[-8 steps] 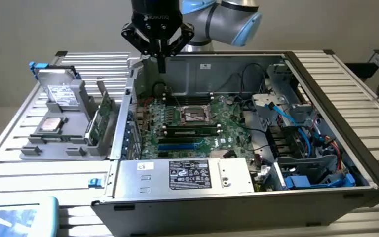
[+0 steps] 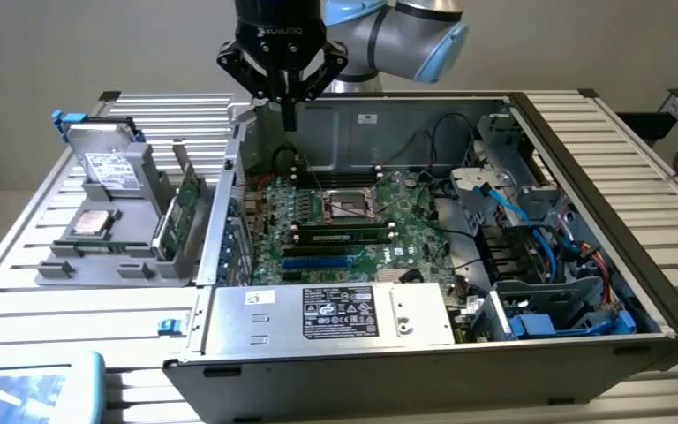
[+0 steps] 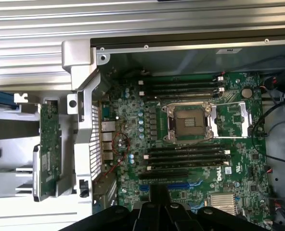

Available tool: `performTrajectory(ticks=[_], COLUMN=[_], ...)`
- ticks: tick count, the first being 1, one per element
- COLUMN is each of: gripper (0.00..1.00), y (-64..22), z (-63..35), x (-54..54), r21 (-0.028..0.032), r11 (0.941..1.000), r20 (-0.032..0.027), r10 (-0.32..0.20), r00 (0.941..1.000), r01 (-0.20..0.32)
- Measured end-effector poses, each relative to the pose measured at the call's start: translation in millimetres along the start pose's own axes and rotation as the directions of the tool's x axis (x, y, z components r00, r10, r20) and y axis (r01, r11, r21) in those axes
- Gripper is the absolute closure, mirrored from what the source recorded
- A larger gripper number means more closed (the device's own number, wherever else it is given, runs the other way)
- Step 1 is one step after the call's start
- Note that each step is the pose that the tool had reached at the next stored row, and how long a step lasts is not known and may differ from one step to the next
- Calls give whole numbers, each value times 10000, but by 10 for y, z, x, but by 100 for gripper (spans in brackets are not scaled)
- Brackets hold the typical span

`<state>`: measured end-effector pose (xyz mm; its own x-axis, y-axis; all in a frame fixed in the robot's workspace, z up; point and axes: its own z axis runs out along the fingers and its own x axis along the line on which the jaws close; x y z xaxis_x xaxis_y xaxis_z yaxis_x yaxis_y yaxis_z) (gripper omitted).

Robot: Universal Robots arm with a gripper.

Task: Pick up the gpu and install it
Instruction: 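Reach for the gpu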

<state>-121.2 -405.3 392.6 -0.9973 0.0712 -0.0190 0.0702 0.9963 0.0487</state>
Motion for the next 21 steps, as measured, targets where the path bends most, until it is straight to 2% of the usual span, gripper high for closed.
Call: performTrajectory(ticks=[5, 7, 21], gripper=[89, 89, 89], y=[-4, -8, -52], z=[0, -1, -12], x=[5, 54, 685], r21=[0, 1, 0], r11=[10000, 10000, 10000], r20=[0, 0, 0], r10=[1, 0, 0], r00=[10000, 10000, 10000], r01=[-1, 0, 0])
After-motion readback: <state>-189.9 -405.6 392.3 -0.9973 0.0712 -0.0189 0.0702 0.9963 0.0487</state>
